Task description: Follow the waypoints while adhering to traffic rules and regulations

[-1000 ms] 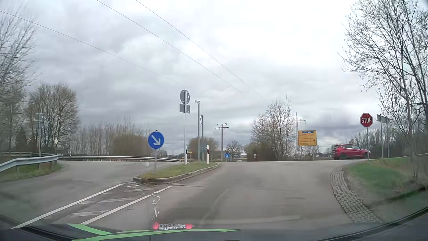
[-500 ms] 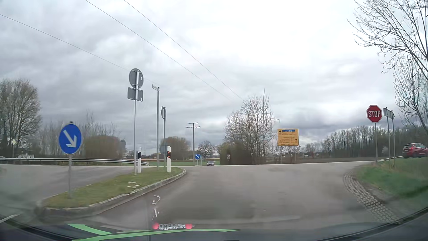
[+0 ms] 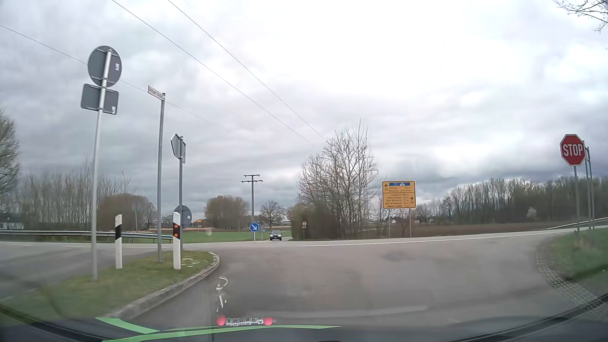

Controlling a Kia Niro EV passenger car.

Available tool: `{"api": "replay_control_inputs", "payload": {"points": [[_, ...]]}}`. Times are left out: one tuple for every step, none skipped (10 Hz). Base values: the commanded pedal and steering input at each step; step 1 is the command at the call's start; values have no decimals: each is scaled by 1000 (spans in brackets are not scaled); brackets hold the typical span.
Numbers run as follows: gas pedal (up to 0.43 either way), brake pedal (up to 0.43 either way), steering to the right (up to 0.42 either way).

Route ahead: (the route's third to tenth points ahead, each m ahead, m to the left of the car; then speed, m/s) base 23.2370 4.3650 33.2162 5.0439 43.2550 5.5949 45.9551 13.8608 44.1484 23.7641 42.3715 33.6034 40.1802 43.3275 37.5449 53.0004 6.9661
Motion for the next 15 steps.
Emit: {"api": "replay_control_inputs", "payload": {"points": [[0, 226, 25], [0, 238, 19], [0, 238, 15], [0, 244, 12], [0, 244, 11], [0, 244, 10], [0, 244, 7], [0, 250, 5], [0, 256, 5], [0, 256, 5], [0, 262, 4], [0, 262, 3], [0, 262, 3], [0, 256, 2], [0, 256, 1]]}}
